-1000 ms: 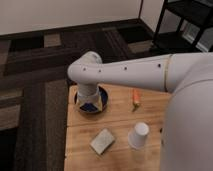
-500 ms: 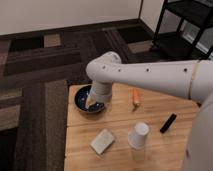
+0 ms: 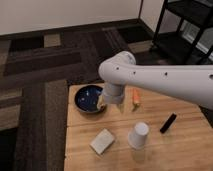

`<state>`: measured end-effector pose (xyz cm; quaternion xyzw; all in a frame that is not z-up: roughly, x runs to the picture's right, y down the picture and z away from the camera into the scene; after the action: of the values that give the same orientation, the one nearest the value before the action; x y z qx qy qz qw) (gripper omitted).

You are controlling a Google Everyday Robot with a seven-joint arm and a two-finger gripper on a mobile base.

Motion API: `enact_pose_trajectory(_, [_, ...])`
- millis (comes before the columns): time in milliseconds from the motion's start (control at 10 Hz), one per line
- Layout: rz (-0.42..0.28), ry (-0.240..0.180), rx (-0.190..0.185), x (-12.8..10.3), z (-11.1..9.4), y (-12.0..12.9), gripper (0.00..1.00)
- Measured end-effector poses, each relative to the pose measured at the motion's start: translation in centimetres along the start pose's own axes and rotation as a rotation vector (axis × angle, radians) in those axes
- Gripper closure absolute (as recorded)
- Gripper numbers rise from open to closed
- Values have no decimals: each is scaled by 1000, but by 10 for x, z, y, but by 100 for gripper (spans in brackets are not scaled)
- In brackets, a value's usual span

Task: Place the ceramic cup over the eraser

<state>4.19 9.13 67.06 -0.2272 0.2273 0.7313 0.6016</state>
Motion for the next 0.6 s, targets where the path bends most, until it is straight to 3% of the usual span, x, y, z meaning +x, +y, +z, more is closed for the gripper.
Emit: enact_pose_trajectory(600, [58, 3, 50, 14, -10, -51, 35])
